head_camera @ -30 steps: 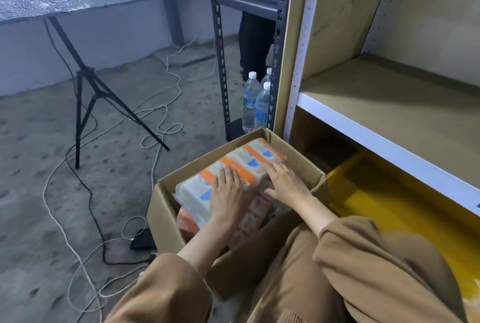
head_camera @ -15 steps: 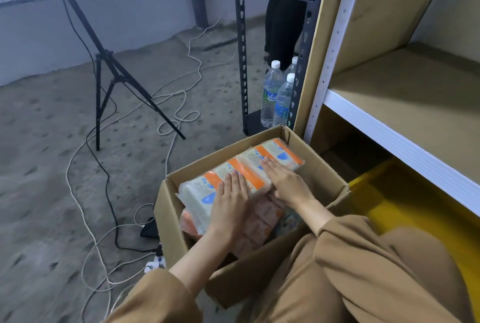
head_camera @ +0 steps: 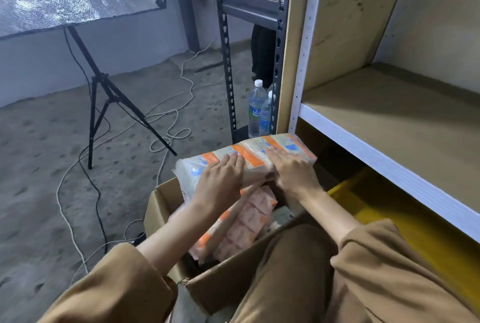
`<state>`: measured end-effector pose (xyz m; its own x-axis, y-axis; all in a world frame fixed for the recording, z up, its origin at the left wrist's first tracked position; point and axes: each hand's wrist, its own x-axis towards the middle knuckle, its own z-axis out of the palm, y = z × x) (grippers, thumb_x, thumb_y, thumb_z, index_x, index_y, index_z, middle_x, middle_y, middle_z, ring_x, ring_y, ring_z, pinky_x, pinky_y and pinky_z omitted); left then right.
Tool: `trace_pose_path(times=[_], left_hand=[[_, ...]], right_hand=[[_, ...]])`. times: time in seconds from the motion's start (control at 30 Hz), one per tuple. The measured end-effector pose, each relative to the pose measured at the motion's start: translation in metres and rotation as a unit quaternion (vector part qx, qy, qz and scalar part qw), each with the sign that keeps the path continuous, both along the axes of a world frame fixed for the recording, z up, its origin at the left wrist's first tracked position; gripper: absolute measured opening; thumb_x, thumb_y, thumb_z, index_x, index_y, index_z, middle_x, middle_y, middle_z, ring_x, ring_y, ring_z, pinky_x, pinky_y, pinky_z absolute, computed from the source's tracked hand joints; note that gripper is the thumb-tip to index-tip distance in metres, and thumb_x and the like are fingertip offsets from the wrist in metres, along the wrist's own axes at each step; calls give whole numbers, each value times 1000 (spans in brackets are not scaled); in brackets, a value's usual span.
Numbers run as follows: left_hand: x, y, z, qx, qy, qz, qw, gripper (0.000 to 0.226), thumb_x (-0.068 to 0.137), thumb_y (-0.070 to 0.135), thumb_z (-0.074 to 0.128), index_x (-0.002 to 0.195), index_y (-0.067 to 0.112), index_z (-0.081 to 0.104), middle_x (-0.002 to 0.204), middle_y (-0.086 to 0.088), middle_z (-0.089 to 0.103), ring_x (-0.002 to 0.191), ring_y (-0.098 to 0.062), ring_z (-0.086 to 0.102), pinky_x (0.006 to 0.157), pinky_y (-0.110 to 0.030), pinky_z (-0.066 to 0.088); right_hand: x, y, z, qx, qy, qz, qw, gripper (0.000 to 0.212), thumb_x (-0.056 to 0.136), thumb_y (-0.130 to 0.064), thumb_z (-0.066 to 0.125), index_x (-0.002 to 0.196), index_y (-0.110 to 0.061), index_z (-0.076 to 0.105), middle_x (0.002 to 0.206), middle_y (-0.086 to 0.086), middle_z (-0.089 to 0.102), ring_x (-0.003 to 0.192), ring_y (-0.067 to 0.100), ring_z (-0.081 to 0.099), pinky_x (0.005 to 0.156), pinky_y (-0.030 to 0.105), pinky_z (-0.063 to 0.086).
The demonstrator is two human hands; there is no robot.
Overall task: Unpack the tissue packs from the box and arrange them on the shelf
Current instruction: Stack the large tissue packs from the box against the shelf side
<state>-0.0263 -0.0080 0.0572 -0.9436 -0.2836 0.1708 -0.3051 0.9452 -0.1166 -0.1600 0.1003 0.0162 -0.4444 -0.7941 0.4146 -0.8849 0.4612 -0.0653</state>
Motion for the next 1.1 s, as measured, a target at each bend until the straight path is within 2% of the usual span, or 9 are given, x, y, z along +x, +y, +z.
trace_pose_path(times=[0.1,0.17,0.23,0.3,0.4,0.53,0.7,0.93,1.1], left_hand=[[-14,14,34,-15,56,-23,998,45,36,28,83,77,15,70,80,4,77,76,-10,75,50,-14,52],[-25,29,57,-4,96,-41,995,52,52,18,80,102,9,69,109,-5,74,101,-15,71,71,-21,57],[-45,44,72,8,76,-65,995,59,78,10,61,135,7,44,146,-9,45,135,-19,45,103,-31,43],[-66,60,87,-5,78,-85,993,64,88,13,52,146,11,25,157,-5,25,145,-18,27,114,-31,30],[-101,82,96,-6,103,-121,987,64,92,16,50,148,11,19,158,-5,22,145,-17,24,115,-30,27],[-148,107,93,5,119,-148,982,61,94,10,47,147,9,18,158,-6,22,146,-18,23,114,-30,29],[-195,127,75,40,99,-160,981,63,97,17,47,149,8,13,159,-6,18,147,-19,19,119,-30,22],[-231,139,42,67,19,-168,983,59,98,13,40,149,6,11,159,-9,16,148,-21,16,120,-32,18],[-239,140,34,69,-19,-161,984,67,98,25,42,150,7,4,160,-8,7,149,-21,7,122,-33,9]], right_hand=[[-11,24,36,-36,25,-23,999,52,48,2,85,97,-2,70,94,15,76,81,27,74,56,38,59],[-20,42,58,-45,54,-50,996,50,49,2,84,97,-1,70,94,16,76,81,28,74,55,38,59],[-31,62,77,-50,71,-82,993,51,49,1,84,97,-1,70,94,16,75,81,28,74,55,38,59],[-45,84,92,-54,74,-117,989,51,51,0,84,99,0,70,96,17,75,83,30,73,58,41,59],[-69,114,106,-61,51,-154,985,49,66,-3,78,113,0,63,113,20,69,102,34,67,78,47,57],[-103,143,117,-31,21,-198,980,51,86,-2,57,134,0,42,141,20,45,132,32,43,108,44,36],[-134,161,117,62,-3,-243,968,53,95,-6,41,144,-6,22,153,12,27,141,24,28,115,39,26],[-165,170,79,83,-64,-267,958,54,94,-4,35,145,-9,16,156,8,20,143,19,21,118,30,16],[-180,179,68,57,-113,-248,961,61,92,-15,47,145,-14,17,156,3,19,144,16,19,117,30,16]])
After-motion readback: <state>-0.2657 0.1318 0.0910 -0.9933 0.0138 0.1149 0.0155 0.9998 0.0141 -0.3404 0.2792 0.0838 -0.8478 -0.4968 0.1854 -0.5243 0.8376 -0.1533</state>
